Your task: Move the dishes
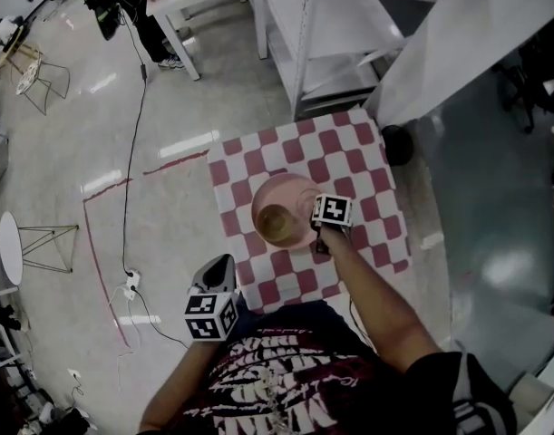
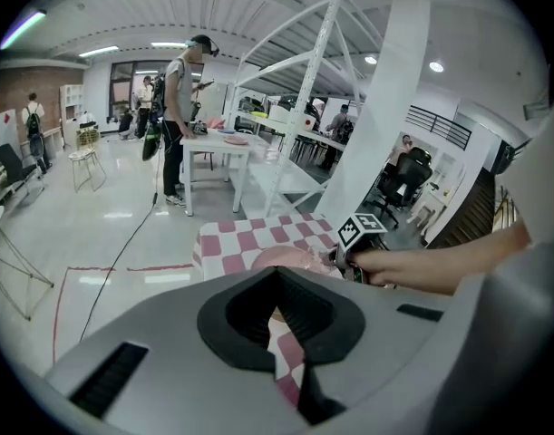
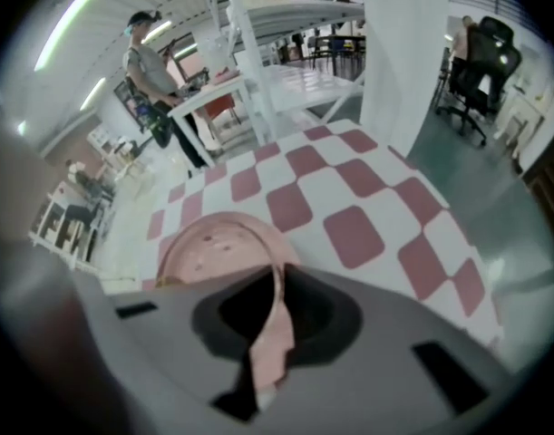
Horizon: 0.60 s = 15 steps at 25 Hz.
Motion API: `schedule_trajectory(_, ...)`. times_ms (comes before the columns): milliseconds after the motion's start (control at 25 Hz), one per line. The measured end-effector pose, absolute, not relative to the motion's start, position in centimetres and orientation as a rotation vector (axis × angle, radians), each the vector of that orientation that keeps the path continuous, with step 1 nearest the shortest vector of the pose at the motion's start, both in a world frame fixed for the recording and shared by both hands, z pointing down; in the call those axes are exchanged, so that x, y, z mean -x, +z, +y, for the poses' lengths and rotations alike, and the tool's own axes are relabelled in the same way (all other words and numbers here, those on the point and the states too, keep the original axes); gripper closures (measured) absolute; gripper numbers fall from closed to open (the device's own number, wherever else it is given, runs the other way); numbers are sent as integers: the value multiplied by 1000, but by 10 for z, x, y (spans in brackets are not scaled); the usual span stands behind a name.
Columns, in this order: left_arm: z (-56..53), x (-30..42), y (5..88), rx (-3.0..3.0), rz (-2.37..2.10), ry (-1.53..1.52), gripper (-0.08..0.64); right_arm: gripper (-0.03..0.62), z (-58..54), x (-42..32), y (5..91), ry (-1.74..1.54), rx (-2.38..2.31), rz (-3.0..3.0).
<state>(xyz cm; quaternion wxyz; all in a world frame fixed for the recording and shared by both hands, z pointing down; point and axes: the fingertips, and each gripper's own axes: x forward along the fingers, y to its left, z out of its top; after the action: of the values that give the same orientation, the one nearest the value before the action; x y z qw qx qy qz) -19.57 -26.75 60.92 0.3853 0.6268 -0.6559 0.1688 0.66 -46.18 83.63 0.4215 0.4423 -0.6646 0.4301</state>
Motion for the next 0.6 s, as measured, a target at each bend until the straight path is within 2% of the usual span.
schedule_trajectory(280, -280, 184, 610, -1660, -1597, 443, 535, 544, -489, -64, 785, 1136, -1288, -1710)
schedule_trajectory(600, -287, 175, 611, -1708, -1547, 484, 534, 543, -485, -160, 824, 1219, -1415, -1504)
